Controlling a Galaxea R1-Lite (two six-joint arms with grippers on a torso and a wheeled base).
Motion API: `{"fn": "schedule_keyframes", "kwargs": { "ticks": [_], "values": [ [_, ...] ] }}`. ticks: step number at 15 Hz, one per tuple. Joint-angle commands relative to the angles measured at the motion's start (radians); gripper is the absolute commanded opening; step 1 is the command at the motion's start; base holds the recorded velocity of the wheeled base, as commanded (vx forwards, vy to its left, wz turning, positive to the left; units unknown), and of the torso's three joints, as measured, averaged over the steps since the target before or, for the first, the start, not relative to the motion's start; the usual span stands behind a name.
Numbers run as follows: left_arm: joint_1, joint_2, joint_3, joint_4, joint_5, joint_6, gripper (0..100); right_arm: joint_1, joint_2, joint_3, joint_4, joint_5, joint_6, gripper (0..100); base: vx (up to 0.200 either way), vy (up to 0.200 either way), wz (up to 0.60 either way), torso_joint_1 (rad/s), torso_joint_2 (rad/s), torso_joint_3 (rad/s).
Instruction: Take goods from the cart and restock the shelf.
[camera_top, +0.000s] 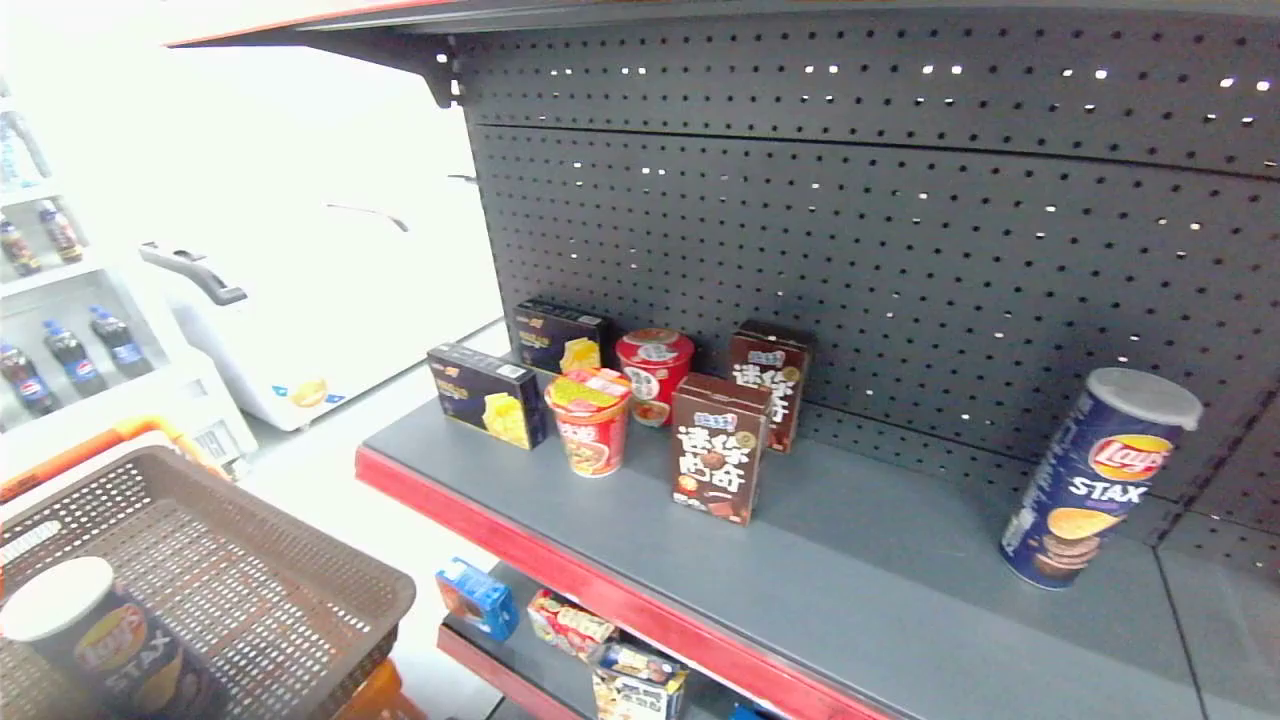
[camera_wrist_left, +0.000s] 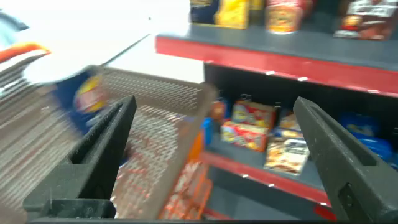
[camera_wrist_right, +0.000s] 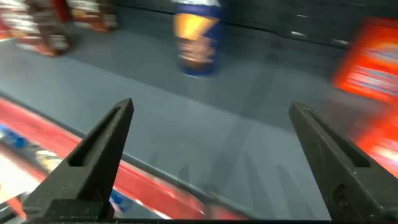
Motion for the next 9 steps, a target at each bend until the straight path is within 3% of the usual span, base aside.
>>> {"fn": "schedule_keyframes", "kwargs": {
  "ticks": [1, 6, 7, 9],
  "values": [
    [0.000, 0.000, 0.000, 0.000, 0.000, 0.000, 100, 0.000, 0.001, 0.000, 0.000, 0.000, -0.001, 100, 0.000, 0.000, 0.60, 0.007, 0.00, 0.007],
    [0.000, 0.000, 0.000, 0.002, -0.005, 0.009, 100, 0.000, 0.001, 0.000, 0.000, 0.000, -0.001, 100, 0.000, 0.000, 0.60, 0.001, 0.00, 0.002],
    [0.002, 0.000, 0.000, 0.000, 0.006, 0.009, 100, 0.000, 0.001, 0.000, 0.000, 0.000, 0.002, 100, 0.000, 0.000, 0.00, 0.000, 0.00, 0.000],
    [-0.005, 0.150, -0.250, 0.089, 0.046, 0.019, 100, 0.000, 0.001, 0.000, 0.000, -0.001, 0.002, 100, 0.000, 0.000, 0.00, 0.000, 0.00, 0.000]
  ]
}}
